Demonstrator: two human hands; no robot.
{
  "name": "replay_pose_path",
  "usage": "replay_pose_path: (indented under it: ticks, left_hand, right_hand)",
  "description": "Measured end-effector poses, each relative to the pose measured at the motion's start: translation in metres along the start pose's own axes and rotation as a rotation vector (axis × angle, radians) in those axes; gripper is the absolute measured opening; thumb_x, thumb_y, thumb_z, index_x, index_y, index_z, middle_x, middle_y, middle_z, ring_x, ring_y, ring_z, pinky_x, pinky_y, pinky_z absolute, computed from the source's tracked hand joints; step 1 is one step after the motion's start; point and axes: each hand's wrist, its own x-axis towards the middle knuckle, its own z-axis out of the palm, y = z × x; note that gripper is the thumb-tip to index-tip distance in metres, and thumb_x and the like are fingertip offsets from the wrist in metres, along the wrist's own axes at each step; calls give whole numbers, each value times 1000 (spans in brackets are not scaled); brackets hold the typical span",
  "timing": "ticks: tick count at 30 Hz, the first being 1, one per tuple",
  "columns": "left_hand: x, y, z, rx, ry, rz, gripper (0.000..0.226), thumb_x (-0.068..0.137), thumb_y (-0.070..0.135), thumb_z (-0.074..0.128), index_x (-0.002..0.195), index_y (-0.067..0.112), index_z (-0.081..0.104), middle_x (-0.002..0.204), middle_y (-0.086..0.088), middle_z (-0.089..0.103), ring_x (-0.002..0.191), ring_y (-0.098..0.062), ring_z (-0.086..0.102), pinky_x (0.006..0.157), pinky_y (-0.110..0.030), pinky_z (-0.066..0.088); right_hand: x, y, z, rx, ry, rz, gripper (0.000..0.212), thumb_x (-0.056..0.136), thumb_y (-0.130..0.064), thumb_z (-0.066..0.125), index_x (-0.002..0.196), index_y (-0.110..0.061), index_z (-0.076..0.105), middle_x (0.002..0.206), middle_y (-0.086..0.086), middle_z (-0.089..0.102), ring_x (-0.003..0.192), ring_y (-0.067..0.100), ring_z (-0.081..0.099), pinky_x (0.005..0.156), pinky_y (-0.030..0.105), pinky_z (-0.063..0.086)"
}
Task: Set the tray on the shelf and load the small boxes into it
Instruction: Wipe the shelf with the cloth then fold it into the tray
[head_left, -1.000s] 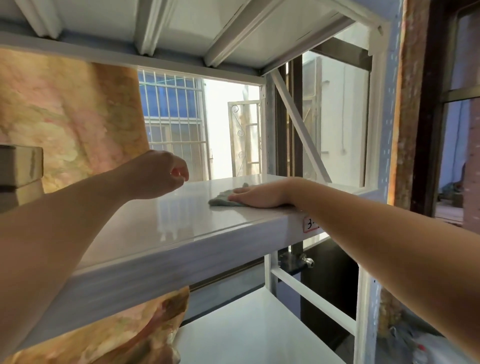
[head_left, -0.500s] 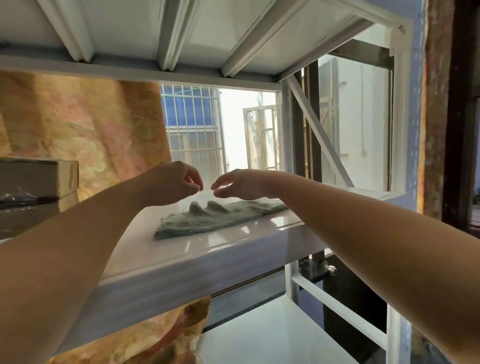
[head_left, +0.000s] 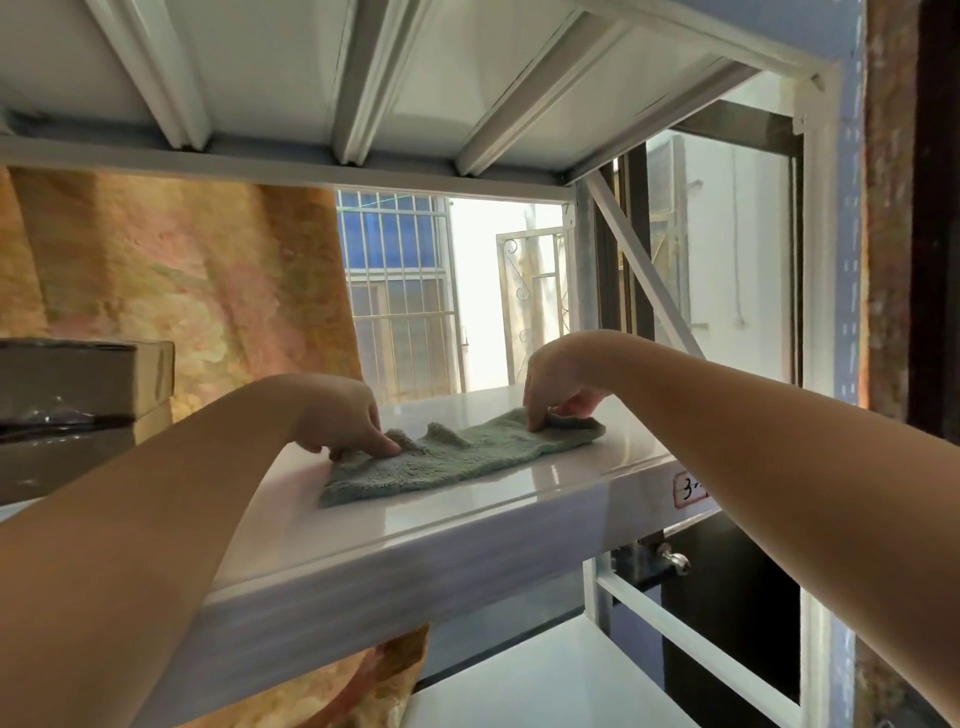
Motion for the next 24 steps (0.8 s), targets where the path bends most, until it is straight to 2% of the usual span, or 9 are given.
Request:
replay_pose_path:
  ticks: [2,4,6,11,14,16,18,20,24]
  left_hand:
    - [1,-3,-2,45,-9,-29,40,85,45,63,83,5,69,72,-3,57,67,-17,46,58,-25,36]
    - [1,-4,-2,8,-3,-47,33,85,41,64,76,9,63,67,-2,52,64,-17,42,53,-24,34]
    - [0,-3,-2,-83,16,-68,27,89,34,62,79,9,59,65,-2,50,60,-16,42,50,-21,36]
    - [-2,-13,-6,-414,262,-130,22,95,21,53,84,2,58,65,-10,51,50,-19,49,42,-23,47]
    - [-2,-16,-7,-597,418,-92,10,93,15,56,95,5,54,79,-10,52,62,-16,49,43,-22,46]
    - [1,-15,-9,-778,504,-58,18,91,13,59,106,9,50,91,-8,52,70,-13,49,48,-24,43]
    - [4,-13,-11,-946,553,-47,25,90,11,59,111,13,46,92,-5,51,74,-14,50,50,-24,42]
    - [4,-12,-14,-1049,596,-69,24,89,9,59,110,14,46,88,-5,51,76,-18,53,52,-26,43]
    - [3,-16,-18,-1221,649,-111,17,89,5,60,87,16,47,85,-9,52,69,-19,53,56,-30,48]
  right_hand:
    - [-1,-5,1,-67,53,-29,15,84,-11,67,96,-4,61,85,7,57,75,16,56,78,23,45]
    - [-1,-11,3,-94,144,-96,29,86,-15,64,112,-4,62,107,11,65,99,25,64,93,36,50]
    - [2,-16,6,-67,262,-163,36,89,-13,59,123,-4,59,118,14,63,107,28,63,97,39,50]
    - [13,-28,11,26,505,-224,37,93,-7,43,129,-5,52,123,15,58,110,29,58,90,35,49]
    - [20,-36,10,46,616,-263,37,93,-7,42,129,-8,51,122,13,58,108,28,57,91,37,52]
    - [23,-46,8,122,670,-305,35,92,-8,46,127,-9,52,121,12,60,107,28,58,92,38,52]
    - [24,-58,7,243,688,-367,34,91,-7,52,126,-8,53,119,10,61,105,25,59,90,34,51]
    - [23,-72,8,374,685,-437,37,89,-6,58,125,-9,53,119,8,61,99,21,57,89,31,50]
    - [24,-97,24,561,636,-565,40,84,-12,66,123,-14,55,117,4,62,96,17,60,81,28,54]
